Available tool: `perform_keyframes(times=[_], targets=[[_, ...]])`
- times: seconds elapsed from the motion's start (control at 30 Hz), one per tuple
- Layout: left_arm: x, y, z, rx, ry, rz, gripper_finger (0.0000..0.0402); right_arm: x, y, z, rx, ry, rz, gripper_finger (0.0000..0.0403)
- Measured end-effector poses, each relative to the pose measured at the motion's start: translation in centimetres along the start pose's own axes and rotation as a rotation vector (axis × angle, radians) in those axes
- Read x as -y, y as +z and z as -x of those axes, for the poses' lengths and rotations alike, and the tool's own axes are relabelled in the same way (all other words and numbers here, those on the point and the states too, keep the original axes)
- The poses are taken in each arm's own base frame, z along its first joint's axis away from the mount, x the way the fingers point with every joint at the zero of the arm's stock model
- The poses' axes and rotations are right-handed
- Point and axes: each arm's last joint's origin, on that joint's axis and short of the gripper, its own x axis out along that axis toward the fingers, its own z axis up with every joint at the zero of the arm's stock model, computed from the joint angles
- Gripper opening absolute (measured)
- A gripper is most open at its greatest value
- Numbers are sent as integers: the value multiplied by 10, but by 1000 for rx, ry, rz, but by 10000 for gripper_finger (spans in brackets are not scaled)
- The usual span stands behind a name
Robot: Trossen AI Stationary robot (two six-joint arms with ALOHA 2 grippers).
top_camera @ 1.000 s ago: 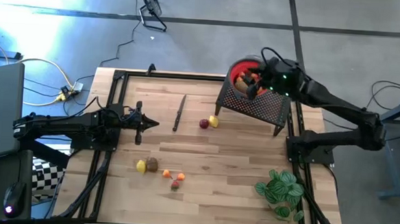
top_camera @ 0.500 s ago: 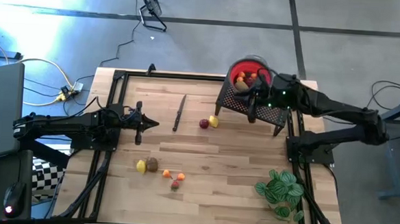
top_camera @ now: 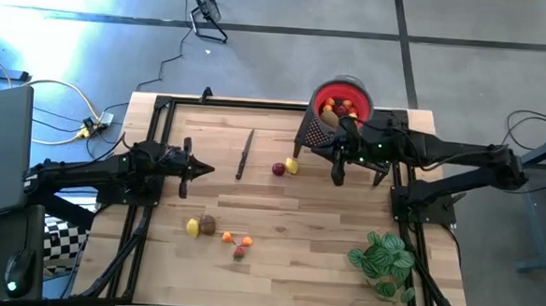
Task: Pick & Place Fruit
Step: Put the yellow lemon into the red strainer bowl on the shelf
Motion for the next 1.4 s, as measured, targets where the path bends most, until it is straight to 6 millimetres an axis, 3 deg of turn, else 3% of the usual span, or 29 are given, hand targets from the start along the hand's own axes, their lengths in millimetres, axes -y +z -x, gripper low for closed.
perform_keyframes(times=[0.27,0.47,0.7,1.1,1.4], targets=[[1,-6,11,-34,16,26,0,-13,-5,-3,-8,24,-33,3],[2,-2,19,41,21,-12,0,-28,-28,-20,-51,23,-47,3],[2,-5,19,-11,19,3,0,-42,-54,-34,-92,-71,-104,4],[2,-6,19,-24,21,51,0,-74,-71,-78,-37,-40,-70,3],[2,-6,19,-24,21,51,0,-85,-89,-109,-32,-4,-26,3]])
